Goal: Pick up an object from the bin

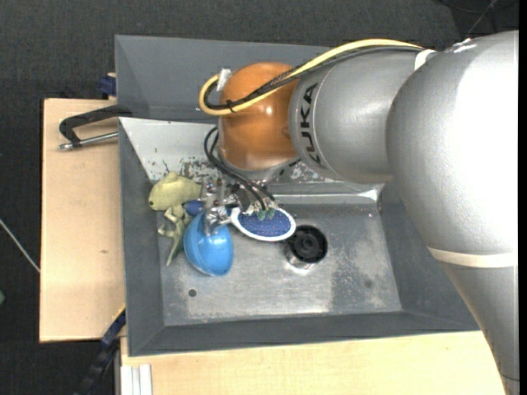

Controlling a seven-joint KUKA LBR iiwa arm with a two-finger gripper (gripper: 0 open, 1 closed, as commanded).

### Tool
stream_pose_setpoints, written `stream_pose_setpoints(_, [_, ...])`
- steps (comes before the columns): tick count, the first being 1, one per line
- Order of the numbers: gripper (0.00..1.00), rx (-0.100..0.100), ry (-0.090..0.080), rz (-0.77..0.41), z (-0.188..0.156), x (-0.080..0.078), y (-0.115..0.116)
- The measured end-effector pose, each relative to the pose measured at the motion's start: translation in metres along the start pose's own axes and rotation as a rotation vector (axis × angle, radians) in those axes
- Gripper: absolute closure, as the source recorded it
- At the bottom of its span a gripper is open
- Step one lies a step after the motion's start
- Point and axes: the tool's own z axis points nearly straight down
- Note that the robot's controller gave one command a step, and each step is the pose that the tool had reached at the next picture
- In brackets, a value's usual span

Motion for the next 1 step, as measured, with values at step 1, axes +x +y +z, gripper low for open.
stream_pose_setpoints(1, [1.00, 0.000, 0.022, -0.324, -0.1454, 0.0316, 0.0011])
